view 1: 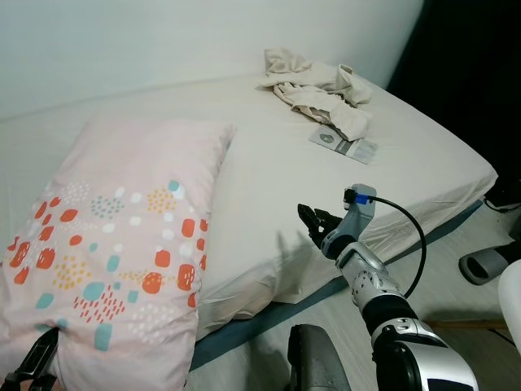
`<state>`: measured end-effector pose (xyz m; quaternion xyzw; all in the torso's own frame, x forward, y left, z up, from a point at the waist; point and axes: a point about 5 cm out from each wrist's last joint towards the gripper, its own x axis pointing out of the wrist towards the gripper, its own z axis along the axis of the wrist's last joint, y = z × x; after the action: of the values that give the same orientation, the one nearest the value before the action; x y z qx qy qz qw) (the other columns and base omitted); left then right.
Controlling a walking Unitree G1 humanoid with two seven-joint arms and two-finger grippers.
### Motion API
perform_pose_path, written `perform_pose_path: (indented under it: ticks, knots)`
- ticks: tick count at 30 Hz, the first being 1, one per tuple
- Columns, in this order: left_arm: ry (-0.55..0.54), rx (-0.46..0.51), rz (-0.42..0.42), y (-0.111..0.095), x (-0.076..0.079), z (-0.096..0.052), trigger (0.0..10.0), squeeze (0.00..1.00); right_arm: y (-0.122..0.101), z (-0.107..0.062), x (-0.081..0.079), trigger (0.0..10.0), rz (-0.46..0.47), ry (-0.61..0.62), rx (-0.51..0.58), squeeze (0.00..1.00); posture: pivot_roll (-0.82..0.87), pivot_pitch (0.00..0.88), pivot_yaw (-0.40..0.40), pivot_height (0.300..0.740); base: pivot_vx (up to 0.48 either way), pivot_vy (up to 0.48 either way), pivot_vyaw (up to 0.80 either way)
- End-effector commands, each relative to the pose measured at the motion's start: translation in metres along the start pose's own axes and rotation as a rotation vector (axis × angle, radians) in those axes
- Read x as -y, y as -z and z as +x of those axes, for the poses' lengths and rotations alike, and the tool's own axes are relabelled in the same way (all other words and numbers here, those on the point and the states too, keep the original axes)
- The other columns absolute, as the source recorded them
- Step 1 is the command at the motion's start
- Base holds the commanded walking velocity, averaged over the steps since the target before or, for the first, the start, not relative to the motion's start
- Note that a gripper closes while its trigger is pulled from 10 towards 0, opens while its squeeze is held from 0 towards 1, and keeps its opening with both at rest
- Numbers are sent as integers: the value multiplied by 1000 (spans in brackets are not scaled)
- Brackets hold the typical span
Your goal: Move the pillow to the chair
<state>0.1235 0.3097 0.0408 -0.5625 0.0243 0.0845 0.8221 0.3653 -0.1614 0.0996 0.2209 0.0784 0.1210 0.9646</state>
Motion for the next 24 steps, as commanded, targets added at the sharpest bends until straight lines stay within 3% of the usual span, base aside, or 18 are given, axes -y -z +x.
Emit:
perform_pose_path:
  ticks: [1,2,3,6,8,14,15,16,17,18,24]
  knots:
    - [64,-5,19,7,11,11,10000,0,3,-1,1,10000,9,2,-7,0,-12,127,-78,590,0,0,0]
    - [104,1,41,11,20,20,10000,0,2,-1,0,10000,10,2,-6,0,-10,128,-79,590,0,0,0]
    - [104,1,41,11,20,20,10000,0,2,-1,0,10000,10,2,-6,0,-10,128,-79,590,0,0,0]
    - [232,-66,102,42,58,59,10000,0,1,0,-1,10000,14,0,-3,0,-13,129,-80,590,0,0,0]
    - [237,-86,140,55,72,77,10000,0,1,1,-3,10000,16,-1,-2,0,-17,130,-78,590,0,0,0]
    - [181,-99,187,65,82,103,10000,0,2,1,-4,10000,22,0,4,0,-28,134,-69,590,0,0,0]
    - [165,-124,239,71,87,114,5098,0,2,2,-5,10000,25,2,6,0,-28,137,-66,590,0,0,0]
    - [158,-140,279,75,90,120,5098,0,2,1,-5,10000,26,3,8,0,-29,138,-66,590,0,0,0]
    - [155,-149,302,77,91,123,3255,0,2,1,-5,10000,27,4,9,0,-29,138,-66,590,0,0,0]
    - [144,-158,320,80,93,128,0,0,2,1,-5,10000,27,5,9,0,-30,139,-62,590,0,0,0]
    - [135,-196,373,93,105,143,0,0,3,1,-6,10000,30,7,12,0,-35,145,-51,590,0,0,0]
